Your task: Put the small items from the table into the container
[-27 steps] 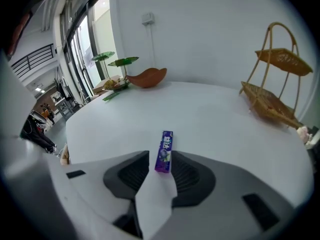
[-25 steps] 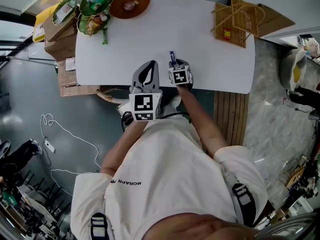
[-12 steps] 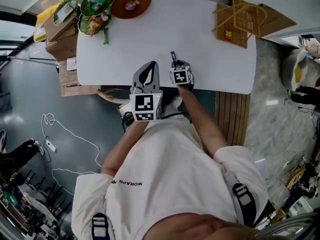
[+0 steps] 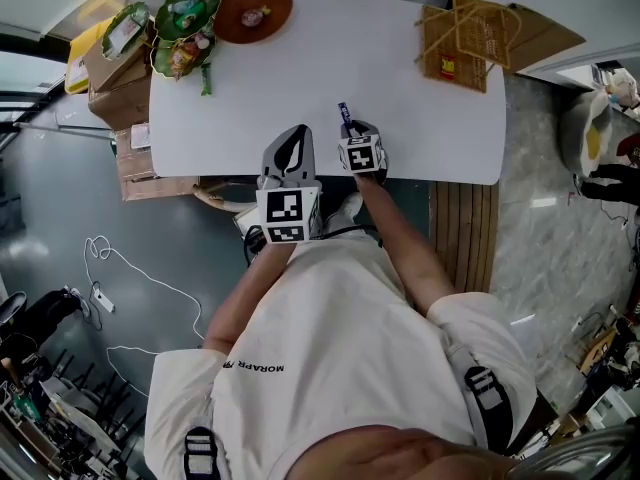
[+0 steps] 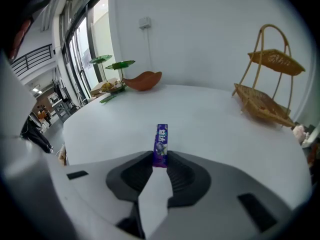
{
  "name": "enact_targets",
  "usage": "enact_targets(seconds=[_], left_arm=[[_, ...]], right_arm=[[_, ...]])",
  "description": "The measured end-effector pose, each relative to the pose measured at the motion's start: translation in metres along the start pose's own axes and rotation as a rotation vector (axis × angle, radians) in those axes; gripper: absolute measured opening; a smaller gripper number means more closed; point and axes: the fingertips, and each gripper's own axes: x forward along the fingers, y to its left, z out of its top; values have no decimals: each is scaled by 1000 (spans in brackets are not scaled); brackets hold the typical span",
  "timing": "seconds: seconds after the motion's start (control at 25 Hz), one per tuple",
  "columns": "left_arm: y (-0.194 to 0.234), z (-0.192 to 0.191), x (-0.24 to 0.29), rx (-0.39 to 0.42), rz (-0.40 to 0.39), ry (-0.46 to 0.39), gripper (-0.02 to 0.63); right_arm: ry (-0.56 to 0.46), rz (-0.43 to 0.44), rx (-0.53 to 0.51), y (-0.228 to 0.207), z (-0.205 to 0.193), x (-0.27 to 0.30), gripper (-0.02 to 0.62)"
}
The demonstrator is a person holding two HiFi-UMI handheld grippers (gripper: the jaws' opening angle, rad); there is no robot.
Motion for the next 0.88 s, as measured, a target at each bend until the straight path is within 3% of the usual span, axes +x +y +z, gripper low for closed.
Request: enact_targets(seconds=[0.88], left_arm=[[-54, 11, 2, 38, -80, -26, 5]], right_arm=[[-164, -52, 105, -48, 28, -69, 95]])
